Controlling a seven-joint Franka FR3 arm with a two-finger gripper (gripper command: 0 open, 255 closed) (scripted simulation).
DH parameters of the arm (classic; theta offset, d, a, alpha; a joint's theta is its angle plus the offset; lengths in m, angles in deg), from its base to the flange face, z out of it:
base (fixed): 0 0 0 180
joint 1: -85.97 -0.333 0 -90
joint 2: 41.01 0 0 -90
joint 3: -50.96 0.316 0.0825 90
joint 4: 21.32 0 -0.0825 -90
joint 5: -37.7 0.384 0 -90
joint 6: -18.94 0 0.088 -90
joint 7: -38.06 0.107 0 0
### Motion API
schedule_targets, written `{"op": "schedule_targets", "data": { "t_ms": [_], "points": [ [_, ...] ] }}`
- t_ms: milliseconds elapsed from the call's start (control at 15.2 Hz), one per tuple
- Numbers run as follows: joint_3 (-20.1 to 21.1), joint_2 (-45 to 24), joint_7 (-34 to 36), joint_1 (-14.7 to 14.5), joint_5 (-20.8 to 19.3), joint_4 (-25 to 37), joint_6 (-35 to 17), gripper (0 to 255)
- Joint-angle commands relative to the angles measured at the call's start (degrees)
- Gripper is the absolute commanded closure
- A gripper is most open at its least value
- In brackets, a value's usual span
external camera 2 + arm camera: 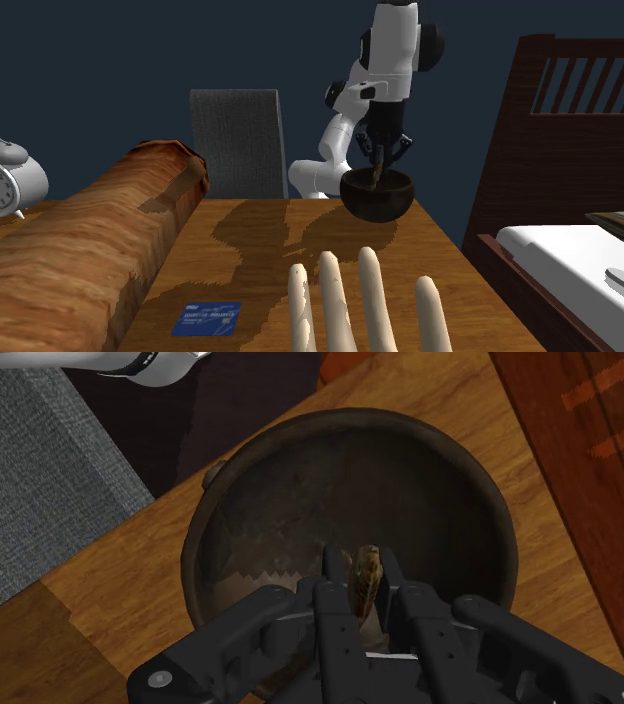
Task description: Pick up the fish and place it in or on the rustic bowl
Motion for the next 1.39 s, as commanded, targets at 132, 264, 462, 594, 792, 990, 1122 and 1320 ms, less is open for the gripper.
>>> {"op": "schedule_targets", "data": {
  "t_ms": [132, 264, 462, 594, 792, 990, 1122, 1320],
  "points": [
    [0.0, 0.0, 0.0, 0.0, 0.0, -0.1, -0.1, 255],
    [0.0, 0.0, 0.0, 0.0, 0.0, -0.1, -0.1, 255],
    [0.0, 0.0, 0.0, 0.0, 0.0, -0.1, -0.1, 0],
    [0.0, 0.0, 0.0, 0.0, 0.0, -0.1, -0.1, 0],
    [-0.8, -2.1, 0.5, 0.6, -1.0, 4.8, 2.8, 0],
    [-1.4, -4.1, 1.0, 1.2, -1.7, 9.4, 5.4, 0],
    [-1.4, -4.1, 1.0, 1.2, -1.7, 9.4, 5.4, 0],
    [-1.4, -4.1, 1.0, 1.2, -1.7, 9.4, 5.4, 0]
  ]
}}
